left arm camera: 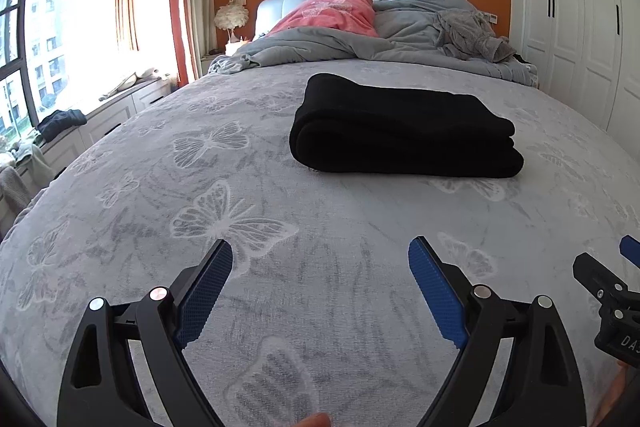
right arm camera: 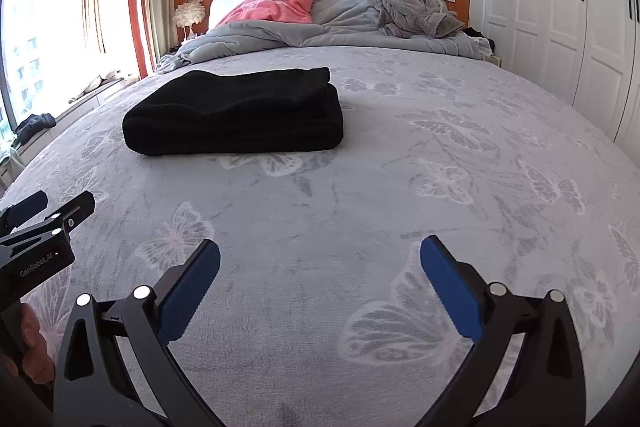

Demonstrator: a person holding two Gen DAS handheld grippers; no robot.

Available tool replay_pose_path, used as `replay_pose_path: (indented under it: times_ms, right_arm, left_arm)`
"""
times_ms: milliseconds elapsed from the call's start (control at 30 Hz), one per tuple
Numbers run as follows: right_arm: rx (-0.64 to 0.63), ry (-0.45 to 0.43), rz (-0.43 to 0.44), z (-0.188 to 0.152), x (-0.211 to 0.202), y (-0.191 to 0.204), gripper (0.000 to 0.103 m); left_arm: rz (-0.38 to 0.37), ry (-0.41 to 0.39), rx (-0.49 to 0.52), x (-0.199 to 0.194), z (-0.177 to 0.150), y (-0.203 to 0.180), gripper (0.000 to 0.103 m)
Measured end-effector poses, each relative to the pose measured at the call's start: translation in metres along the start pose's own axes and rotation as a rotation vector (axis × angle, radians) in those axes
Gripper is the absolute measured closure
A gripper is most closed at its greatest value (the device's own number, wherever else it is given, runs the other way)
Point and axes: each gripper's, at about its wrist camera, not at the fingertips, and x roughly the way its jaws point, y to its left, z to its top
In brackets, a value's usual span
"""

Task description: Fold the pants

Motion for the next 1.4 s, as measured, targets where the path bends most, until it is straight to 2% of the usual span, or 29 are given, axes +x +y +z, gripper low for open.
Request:
replay_pose_path:
  times_ms: [333, 1400]
  right_arm:
    - [-0.010, 0.008, -0.005, -0.001, 0.001, 0.005, 0.005]
    - [-0.013, 0.010, -0.013, -0.001, 0.003, 0.004, 0.005]
  left_arm:
    - [-0.017, -0.006, 0.051, -0.001, -0.001, -0.012, 0.016]
    - [-0.024, 0.005, 0.050, 0.002, -0.002, -0.013, 0.016]
